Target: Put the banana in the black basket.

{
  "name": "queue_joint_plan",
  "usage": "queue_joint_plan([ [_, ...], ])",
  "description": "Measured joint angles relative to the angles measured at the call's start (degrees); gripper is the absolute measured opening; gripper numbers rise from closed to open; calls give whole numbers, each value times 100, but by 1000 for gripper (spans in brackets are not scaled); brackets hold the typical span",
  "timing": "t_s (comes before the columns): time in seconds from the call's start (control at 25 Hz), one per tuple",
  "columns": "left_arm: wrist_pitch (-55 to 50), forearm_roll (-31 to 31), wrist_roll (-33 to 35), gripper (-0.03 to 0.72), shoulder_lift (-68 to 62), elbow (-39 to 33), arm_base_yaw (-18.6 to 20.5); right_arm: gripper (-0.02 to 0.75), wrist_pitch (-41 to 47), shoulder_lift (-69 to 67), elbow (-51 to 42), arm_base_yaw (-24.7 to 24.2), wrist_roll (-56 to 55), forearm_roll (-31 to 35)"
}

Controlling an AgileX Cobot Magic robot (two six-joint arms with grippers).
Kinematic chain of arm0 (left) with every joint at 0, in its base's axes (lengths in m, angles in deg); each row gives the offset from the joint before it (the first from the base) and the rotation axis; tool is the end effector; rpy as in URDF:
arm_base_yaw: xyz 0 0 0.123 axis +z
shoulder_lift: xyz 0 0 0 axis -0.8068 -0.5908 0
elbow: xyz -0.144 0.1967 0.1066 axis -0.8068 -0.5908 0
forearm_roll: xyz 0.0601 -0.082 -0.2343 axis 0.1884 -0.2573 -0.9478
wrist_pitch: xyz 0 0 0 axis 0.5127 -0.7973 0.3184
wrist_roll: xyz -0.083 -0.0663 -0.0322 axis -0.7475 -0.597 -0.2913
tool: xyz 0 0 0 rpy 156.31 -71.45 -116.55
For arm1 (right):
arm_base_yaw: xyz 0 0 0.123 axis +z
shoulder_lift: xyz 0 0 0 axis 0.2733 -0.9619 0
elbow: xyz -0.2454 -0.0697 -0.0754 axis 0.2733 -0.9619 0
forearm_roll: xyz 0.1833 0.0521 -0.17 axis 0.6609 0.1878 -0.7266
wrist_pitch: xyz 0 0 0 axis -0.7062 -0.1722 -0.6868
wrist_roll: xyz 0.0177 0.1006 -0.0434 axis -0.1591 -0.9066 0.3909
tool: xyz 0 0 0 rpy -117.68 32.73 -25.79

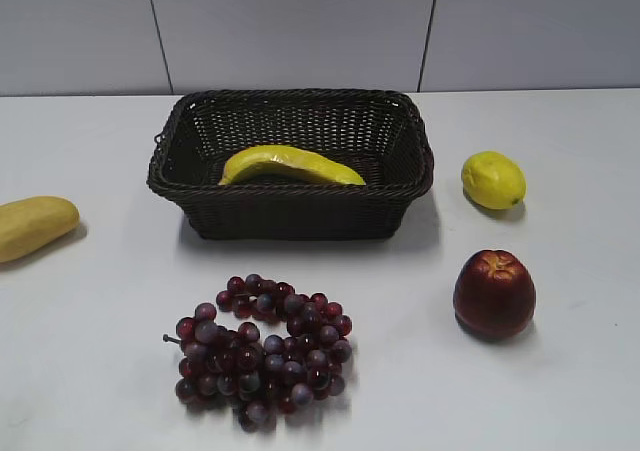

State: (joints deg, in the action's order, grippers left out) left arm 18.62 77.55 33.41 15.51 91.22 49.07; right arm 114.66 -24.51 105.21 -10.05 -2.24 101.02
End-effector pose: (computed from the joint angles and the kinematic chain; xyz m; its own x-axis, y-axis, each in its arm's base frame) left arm 0.0345 -0.0173 0.2895 -0.3196 0.0429 -0.9466 0.2092 0.9775 -0.0263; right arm 0.0325 0.0241 0.2765 -0.4178 0.0107 -0.9085 -0.2465 0.9611 0.1247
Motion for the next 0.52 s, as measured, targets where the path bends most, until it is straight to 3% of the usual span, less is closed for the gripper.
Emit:
queue_joint_plan([
  [0.28, -299, 487, 0, 520, 6, 48, 0, 299, 0, 0, 0, 0, 0, 0],
  [0.52, -402, 528, 0, 520, 12, -51, 0, 299, 0, 0, 0, 0, 0, 0],
])
